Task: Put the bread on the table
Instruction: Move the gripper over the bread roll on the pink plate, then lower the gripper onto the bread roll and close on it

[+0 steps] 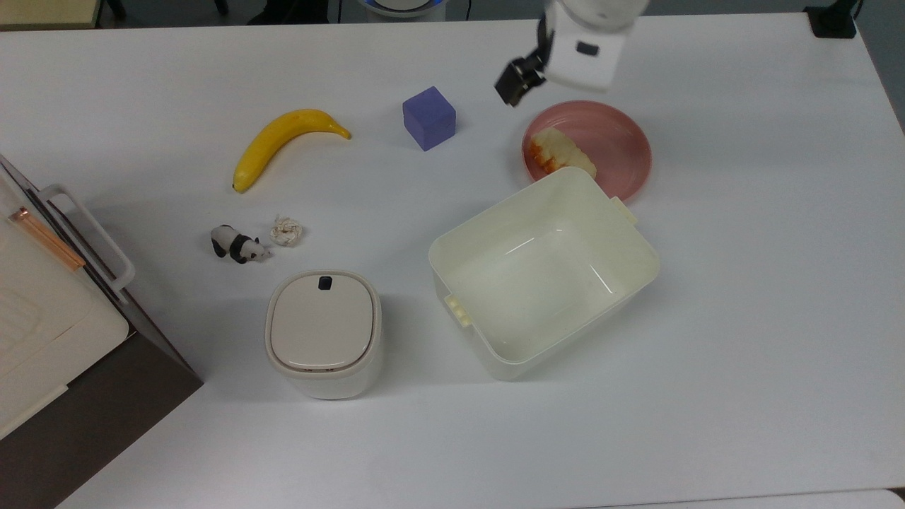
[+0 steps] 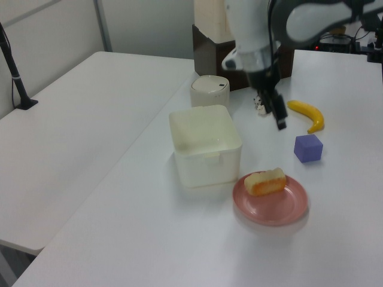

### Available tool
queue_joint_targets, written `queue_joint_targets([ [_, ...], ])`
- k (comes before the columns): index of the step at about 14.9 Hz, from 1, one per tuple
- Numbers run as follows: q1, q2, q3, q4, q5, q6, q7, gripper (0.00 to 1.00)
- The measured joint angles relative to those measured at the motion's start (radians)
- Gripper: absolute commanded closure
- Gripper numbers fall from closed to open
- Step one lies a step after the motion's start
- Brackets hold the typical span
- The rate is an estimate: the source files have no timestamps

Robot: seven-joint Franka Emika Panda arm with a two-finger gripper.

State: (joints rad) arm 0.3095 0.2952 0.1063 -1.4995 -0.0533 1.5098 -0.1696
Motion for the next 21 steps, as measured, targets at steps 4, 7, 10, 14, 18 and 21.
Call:
queue_joint_targets([
  [4, 0.058, 0.092, 0.0, -0.018, -0.064, 0.203, 0.179, 0.0],
  [7, 0.068, 0.103, 0.0, -0.057, -0.086, 0.239, 0.197, 0.0],
  [10, 0.087, 0.102, 0.011, -0.109, -0.11, 0.253, 0.197, 0.0],
  [14, 0.098, 0.098, 0.039, -0.135, -0.122, 0.254, 0.198, 0.0],
  [18, 0.098, 0.097, 0.041, -0.145, -0.122, 0.254, 0.198, 0.0],
  [21, 0.09, 0.099, 0.041, -0.16, -0.128, 0.254, 0.198, 0.0],
])
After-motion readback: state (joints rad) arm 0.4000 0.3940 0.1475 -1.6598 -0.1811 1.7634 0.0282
